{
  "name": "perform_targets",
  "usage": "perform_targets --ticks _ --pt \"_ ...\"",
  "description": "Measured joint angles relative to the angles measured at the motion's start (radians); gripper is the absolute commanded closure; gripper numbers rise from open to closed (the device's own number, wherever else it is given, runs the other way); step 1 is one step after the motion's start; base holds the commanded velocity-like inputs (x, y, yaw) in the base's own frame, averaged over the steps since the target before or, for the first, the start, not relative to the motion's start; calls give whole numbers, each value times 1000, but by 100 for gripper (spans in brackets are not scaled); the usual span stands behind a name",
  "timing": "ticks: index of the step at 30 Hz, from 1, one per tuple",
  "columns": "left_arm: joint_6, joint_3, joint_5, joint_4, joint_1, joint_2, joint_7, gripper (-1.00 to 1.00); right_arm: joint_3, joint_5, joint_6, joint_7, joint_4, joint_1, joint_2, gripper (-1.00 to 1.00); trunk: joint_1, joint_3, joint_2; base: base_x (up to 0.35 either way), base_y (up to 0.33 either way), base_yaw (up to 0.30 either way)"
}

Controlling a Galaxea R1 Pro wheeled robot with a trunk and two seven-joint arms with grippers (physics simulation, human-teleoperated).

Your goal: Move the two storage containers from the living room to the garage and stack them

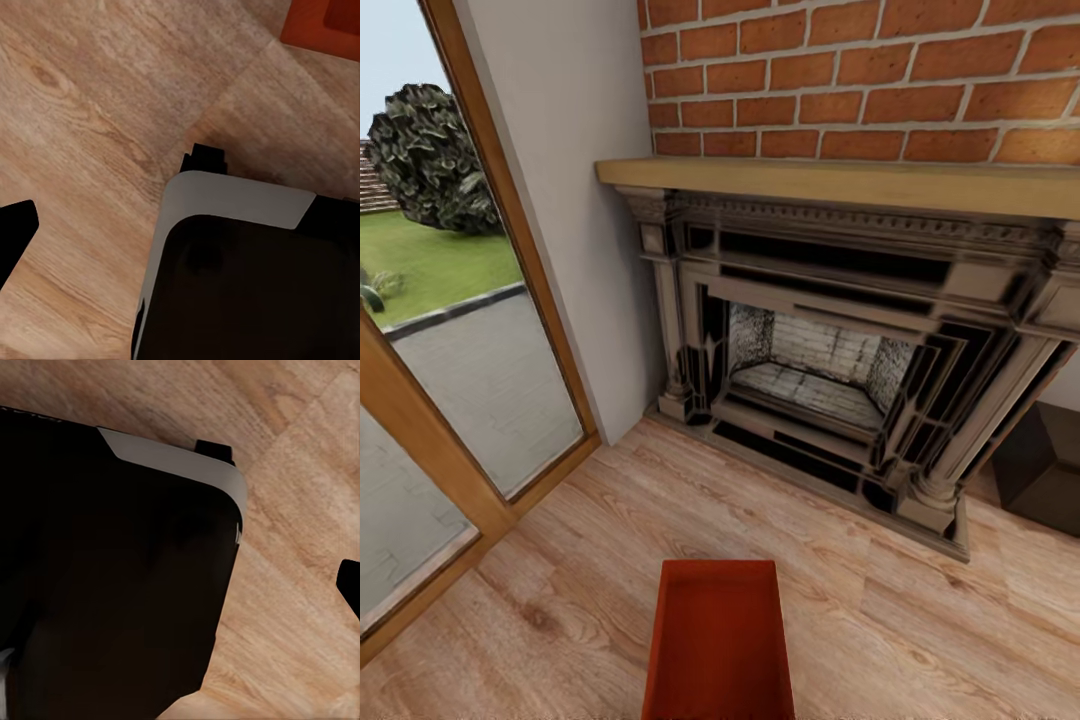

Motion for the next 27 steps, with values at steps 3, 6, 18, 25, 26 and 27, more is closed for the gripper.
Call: perform_targets --ticks 3,6,18,25,26,27 --pt "0 0 0 0 0 0 0 -100 -1 0 0 0 0 0 0 -100 0 -5 0 0 0 0" --pt "0 0 0 0 0 0 0 -100 -1 0 0 0 0 0 -1 -100 0 -10 0 0 0 0" --pt "0 0 0 0 0 0 0 -100 0 0 0 0 0 -1 -1 -100 0 -29 0 0 0 0" --pt "0 0 0 0 0 0 1 -100 0 0 0 0 0 0 0 -100 0 -41 0 0 0 0" --pt "0 0 0 -1 0 0 1 -100 0 0 0 0 0 -1 0 -100 0 -42 0 0 0 0" --pt "0 0 0 -1 0 0 1 -100 0 0 0 0 0 -1 0 -100 0 -44 0 0 0 0"
